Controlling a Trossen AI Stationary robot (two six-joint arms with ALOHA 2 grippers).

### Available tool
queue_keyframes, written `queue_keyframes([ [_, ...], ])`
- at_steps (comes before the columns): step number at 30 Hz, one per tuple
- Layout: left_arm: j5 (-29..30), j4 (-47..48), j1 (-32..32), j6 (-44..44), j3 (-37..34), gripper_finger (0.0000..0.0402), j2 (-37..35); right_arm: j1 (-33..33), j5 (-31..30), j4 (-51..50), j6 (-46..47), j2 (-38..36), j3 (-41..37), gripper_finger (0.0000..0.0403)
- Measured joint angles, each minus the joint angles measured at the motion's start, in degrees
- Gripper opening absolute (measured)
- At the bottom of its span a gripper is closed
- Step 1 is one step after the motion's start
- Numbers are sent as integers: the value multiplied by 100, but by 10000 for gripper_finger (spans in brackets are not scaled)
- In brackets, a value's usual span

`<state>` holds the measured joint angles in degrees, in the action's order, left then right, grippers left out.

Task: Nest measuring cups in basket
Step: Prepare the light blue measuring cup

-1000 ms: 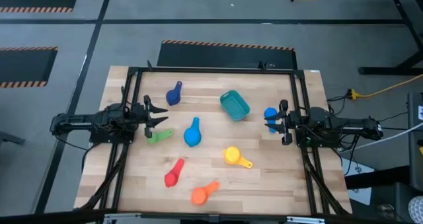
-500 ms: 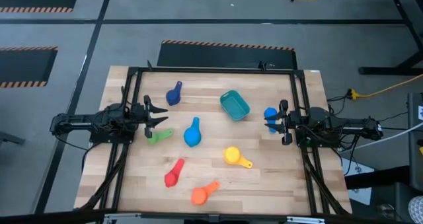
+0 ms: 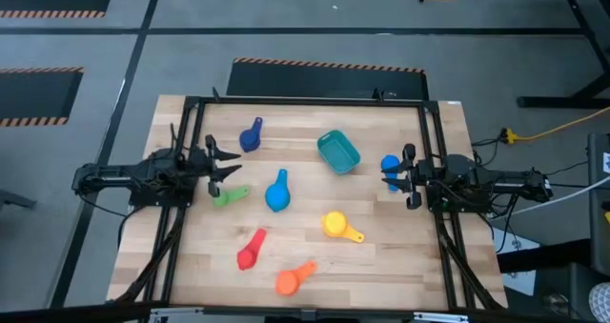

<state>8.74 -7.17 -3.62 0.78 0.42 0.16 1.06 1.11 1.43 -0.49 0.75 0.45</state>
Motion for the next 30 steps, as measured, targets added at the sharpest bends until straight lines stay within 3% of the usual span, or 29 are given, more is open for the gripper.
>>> queue_keyframes([
  [8,15,-866,0,-2,1,140,167,0,-1,0,-20,0,0,115],
  [18,15,-1465,-52,36,53,140,1112,2,-1,0,-20,0,0,115],
  [26,2,-1648,-693,37,604,140,2127,0,-1,0,-20,0,0,115],
  [30,-283,-1625,-1133,-18,943,140,2724,1,-1,0,-21,0,0,115],
])
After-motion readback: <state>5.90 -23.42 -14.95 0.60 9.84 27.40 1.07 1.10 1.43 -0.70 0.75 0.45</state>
